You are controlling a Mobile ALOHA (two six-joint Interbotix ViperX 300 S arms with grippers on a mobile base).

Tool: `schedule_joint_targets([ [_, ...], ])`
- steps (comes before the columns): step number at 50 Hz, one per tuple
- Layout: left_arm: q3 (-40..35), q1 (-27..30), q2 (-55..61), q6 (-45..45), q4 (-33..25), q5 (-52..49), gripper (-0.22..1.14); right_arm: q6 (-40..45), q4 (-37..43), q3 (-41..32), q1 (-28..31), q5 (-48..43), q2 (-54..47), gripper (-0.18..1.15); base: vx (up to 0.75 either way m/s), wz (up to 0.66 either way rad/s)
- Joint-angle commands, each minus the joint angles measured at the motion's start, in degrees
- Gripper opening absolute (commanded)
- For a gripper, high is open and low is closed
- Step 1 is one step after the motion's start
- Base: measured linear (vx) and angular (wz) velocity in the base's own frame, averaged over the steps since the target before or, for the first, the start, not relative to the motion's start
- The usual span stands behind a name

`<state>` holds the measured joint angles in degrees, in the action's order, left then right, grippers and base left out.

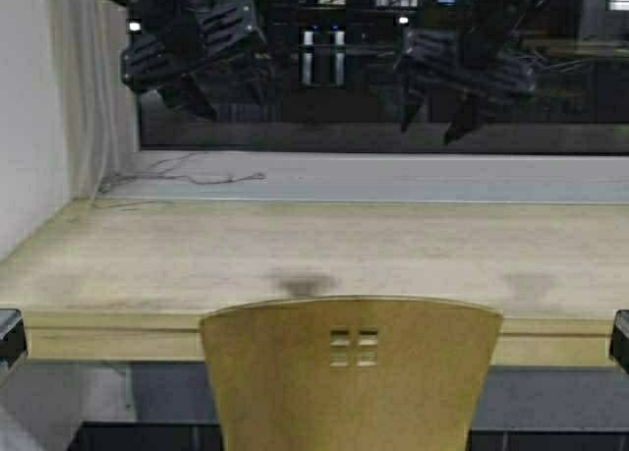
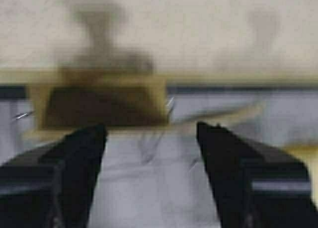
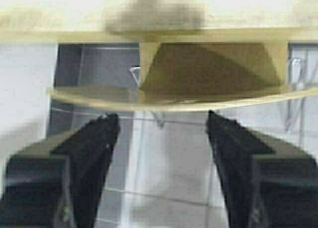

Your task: Push the chairs under the table

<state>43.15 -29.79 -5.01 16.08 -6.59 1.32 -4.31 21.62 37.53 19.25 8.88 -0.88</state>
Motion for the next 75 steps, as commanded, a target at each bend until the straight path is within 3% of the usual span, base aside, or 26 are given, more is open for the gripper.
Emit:
schedule_joint_targets([
  [1, 4.04, 0.0, -8.17, -4.04, 2.02, -3.34, 0.9, -1.23, -5.8, 3.87, -0.35, -0.88, 8.44, 0.89, -0.11, 0.18],
  [7, 7.91, 2.29, -14.59, -6.86, 3.16, -3.43, 0.9, -0.18, -7.65, 5.27, -0.35, -1.58, 15.21, 0.89, -0.11, 0.23],
  [18, 7.82, 7.56, -16.96, -12.83, 12.57, -2.9, 0.9, -0.35, -9.84, 6.5, -0.35, -1.58, 20.48, 0.89, -0.11, 0.35],
  [53, 6.59, 7.91, -13.71, -13.45, 12.92, -1.58, 0.9, 0.18, -10.02, 4.66, -2.46, -6.15, 15.21, 0.89, -0.21, 0.2],
  [75, 5.8, 8.0, -12.83, -13.36, 12.83, -1.14, 0.9, 0.18, -10.02, 4.75, -3.08, -5.98, 16.0, 0.89, -0.34, 0.43],
])
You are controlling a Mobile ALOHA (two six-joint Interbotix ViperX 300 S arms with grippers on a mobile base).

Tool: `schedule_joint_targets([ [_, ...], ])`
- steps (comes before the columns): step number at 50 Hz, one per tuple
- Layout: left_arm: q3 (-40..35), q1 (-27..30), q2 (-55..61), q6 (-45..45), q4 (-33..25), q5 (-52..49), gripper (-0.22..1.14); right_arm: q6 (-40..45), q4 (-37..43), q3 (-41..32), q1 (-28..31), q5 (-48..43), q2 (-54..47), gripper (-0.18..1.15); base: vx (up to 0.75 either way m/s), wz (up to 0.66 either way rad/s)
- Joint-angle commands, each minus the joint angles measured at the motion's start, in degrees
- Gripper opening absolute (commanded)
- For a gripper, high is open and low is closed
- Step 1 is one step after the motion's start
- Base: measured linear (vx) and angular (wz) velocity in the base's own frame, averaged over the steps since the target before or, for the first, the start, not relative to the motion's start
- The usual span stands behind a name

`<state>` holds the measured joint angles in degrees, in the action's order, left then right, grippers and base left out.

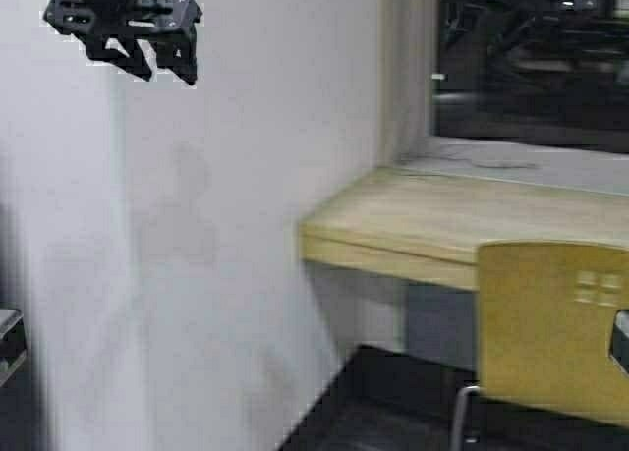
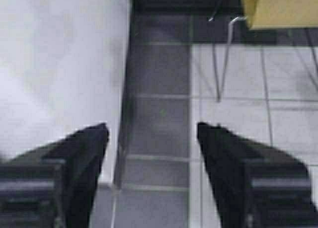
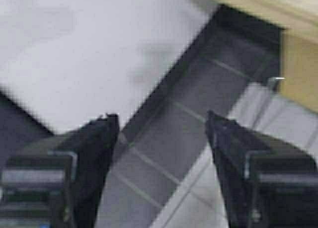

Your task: Push the chairs under the table

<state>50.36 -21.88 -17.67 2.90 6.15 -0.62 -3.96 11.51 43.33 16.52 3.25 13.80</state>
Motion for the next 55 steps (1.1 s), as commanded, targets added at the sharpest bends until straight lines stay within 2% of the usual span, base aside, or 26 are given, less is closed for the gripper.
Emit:
schedule_joint_targets([
  [1, -1.32, 0.18, -0.09, -0.18, 0.09, 0.88, 0.9, -0.18, 0.09, -1.05, -0.26, -0.35, 1.32, 0.89, -0.35, 0.47],
  [14, -1.41, 0.26, -0.62, 0.35, 0.0, 1.58, 0.9, -0.09, 0.09, -1.14, -0.35, -0.35, -0.09, 0.89, -0.35, 0.29],
  [55, -2.29, 0.62, 3.16, 1.41, -0.18, 1.93, 0.9, -0.26, 0.0, -1.93, -2.2, 0.35, -0.53, 0.89, -0.39, 0.12],
])
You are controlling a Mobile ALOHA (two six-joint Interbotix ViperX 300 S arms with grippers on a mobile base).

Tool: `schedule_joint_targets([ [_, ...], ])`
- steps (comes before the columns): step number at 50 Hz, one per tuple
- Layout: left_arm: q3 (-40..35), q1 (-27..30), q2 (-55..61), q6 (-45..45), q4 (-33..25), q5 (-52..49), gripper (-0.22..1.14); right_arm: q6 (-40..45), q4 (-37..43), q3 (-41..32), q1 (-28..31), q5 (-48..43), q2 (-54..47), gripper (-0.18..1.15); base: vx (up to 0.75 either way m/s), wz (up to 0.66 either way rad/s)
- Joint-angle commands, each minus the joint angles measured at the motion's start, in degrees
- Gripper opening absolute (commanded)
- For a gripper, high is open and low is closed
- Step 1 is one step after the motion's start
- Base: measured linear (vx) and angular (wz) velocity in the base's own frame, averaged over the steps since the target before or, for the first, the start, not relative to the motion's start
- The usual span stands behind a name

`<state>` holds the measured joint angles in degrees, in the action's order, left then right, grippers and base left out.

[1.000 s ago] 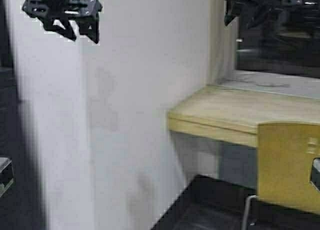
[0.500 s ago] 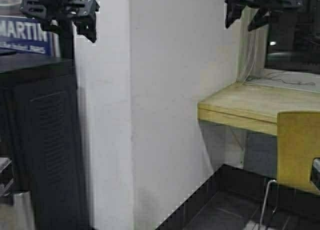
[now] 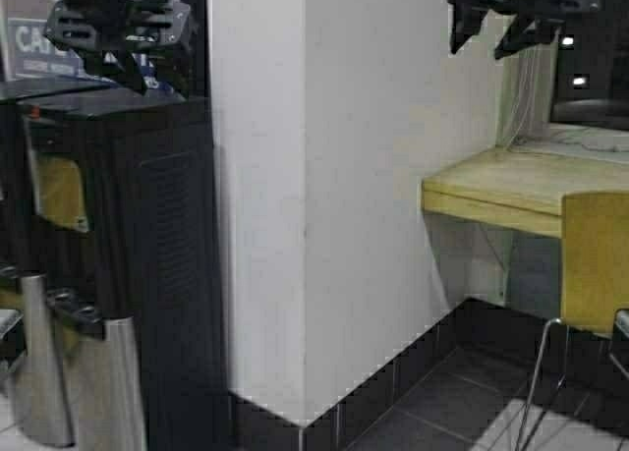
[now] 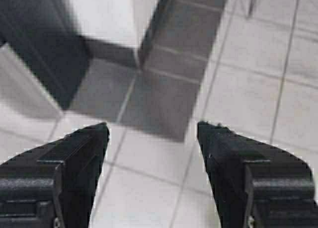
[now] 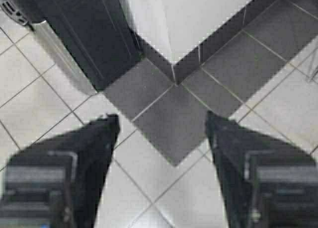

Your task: Push the chairs under the table

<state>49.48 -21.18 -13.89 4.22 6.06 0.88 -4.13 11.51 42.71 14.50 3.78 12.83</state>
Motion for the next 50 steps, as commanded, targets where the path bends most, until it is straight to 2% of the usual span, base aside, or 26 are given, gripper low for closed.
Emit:
schedule_joint_targets([
  [1, -1.49, -0.18, -0.53, 0.09, -0.09, 0.44, 0.9, -0.09, 0.0, -1.32, -0.18, -0.18, 0.35, 0.89, -0.37, 0.08],
  [24, -2.37, -0.18, 0.44, 0.18, -0.09, 0.62, 0.9, 0.0, 0.0, -1.76, -1.41, 0.7, 0.0, 0.89, -0.35, 0.03],
  [50, -2.29, -0.18, 0.62, 0.0, -0.09, 0.62, 0.9, 0.97, 0.44, -1.93, -1.41, 1.23, 0.0, 0.89, -0.21, -0.23],
])
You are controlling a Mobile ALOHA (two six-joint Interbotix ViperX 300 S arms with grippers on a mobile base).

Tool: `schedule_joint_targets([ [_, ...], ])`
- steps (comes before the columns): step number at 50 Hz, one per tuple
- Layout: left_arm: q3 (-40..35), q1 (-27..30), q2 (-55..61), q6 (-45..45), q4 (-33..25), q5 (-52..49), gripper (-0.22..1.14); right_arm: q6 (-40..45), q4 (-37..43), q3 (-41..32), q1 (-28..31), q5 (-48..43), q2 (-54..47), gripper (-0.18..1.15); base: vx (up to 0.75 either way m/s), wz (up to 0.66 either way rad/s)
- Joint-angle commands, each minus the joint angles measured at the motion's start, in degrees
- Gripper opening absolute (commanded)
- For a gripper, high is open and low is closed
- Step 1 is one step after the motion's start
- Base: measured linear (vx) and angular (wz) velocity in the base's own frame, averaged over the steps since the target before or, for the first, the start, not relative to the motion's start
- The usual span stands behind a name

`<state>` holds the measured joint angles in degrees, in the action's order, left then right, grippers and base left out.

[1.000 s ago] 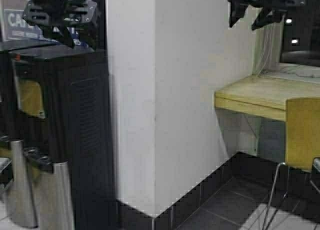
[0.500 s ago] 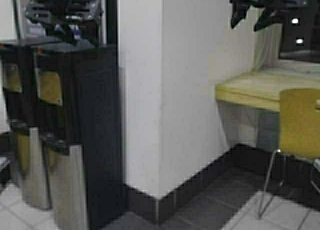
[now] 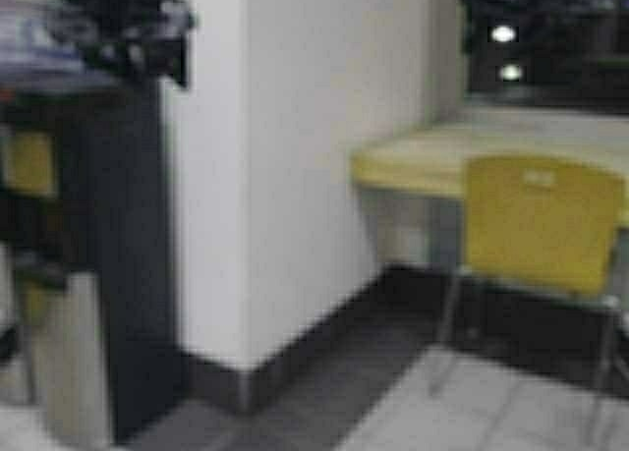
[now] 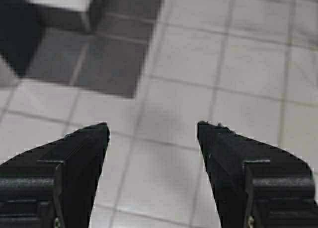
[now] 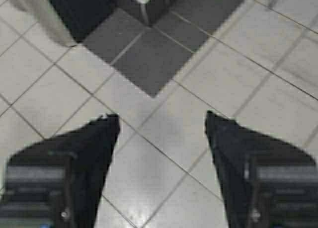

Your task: Push the chairs under the table

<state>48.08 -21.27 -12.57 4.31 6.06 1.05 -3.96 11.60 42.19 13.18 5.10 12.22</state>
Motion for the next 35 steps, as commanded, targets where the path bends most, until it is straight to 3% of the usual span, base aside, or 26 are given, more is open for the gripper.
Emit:
schedule_joint_targets([
  [1, -0.88, -0.09, -0.7, 0.0, -0.09, 0.44, 0.9, 1.05, 0.35, -1.41, -0.09, 0.09, 0.62, 0.89, -0.15, -0.38],
  [35, -0.44, -2.64, -0.09, 1.93, -0.44, 0.26, 0.9, 1.58, 0.09, -1.14, -0.09, 0.88, 0.7, 0.89, -0.11, -0.37],
])
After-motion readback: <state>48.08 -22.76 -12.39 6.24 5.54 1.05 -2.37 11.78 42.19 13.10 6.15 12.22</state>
